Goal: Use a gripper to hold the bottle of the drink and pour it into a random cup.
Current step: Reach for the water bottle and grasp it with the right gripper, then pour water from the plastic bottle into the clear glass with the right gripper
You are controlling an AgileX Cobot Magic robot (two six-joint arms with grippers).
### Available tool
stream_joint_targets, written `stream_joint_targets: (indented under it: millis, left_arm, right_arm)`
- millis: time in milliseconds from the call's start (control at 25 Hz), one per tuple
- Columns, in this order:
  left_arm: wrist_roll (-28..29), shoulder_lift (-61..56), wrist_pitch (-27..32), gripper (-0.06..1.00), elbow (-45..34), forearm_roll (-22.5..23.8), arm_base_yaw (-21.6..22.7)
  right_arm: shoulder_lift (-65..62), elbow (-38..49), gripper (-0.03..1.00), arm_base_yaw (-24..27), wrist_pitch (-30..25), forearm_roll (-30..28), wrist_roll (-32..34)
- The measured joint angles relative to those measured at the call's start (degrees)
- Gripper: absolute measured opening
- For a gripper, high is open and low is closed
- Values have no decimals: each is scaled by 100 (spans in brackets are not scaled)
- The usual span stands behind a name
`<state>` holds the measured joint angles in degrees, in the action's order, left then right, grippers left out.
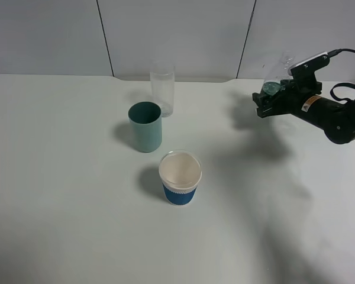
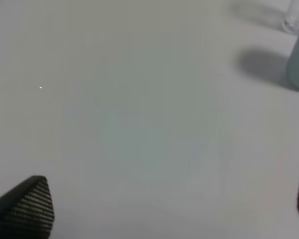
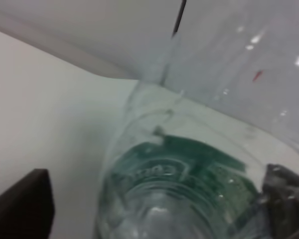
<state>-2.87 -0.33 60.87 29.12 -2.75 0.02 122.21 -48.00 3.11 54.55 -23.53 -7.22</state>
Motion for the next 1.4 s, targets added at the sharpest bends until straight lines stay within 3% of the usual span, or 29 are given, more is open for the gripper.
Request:
stream_joint_targets:
  millis: [120,680,1000,1400]
  left_arm:
    - [0,0,0,99,0,0,0]
    - [0,0,0,99,0,0,0]
    - [0,0,0,99,0,0,0]
    - [0,0,0,99,0,0,0]
  right_arm:
    - [0,-9,56,0,38,-23,111]
    - [-16,-9,56,0,-26,-35,654]
    - [-708,-3,56,0,-1232,-40,820]
    - [-1131,0,56,0,-1636,-47,1590]
